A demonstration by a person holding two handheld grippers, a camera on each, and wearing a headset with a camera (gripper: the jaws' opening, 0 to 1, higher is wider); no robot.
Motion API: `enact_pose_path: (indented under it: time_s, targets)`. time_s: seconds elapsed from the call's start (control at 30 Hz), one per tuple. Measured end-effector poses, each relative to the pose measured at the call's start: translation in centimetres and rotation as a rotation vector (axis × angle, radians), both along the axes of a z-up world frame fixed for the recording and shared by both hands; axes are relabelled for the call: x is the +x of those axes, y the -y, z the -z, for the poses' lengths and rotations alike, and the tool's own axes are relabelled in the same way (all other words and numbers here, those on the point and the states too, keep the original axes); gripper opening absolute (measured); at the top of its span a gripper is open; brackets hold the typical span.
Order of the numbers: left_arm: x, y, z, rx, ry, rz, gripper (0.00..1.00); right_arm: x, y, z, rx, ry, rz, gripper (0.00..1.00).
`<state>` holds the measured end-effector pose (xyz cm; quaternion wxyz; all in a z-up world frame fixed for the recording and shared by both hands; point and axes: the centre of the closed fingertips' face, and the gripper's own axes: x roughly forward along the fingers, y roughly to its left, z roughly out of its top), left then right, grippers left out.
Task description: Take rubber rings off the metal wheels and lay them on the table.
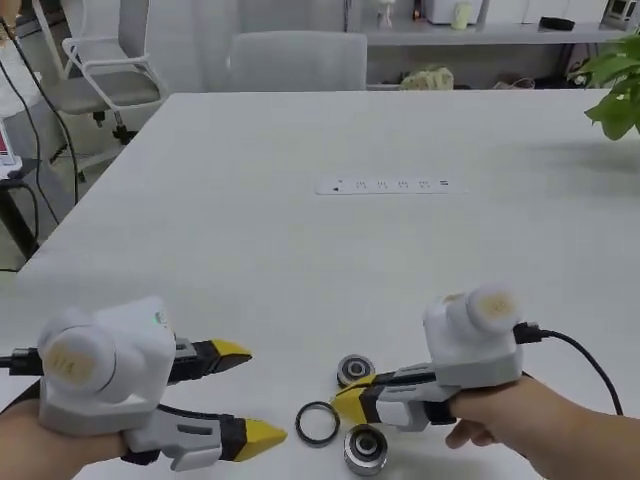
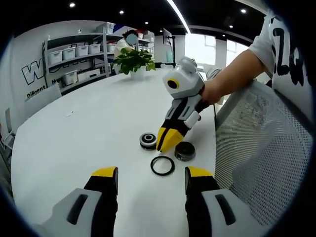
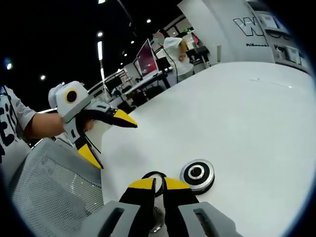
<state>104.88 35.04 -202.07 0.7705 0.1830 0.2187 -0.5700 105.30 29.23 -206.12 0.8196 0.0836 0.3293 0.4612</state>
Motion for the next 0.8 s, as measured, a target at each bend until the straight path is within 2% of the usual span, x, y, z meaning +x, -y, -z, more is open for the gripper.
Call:
enact_pose_path:
  time_s: [0.5,0.8]
  targets:
    - [1.8,1.1,-0.5,-0.021,-0.008,-0.019,0.50,2.1,1.9,-2.0,0.065,0.035,0.085,0.07]
    - [3.1,2.2,-0.8,-0.037,-0.019,-0.031,0.49,3.2,3.7,-2.3,0.054,0.071,0.137,0.09]
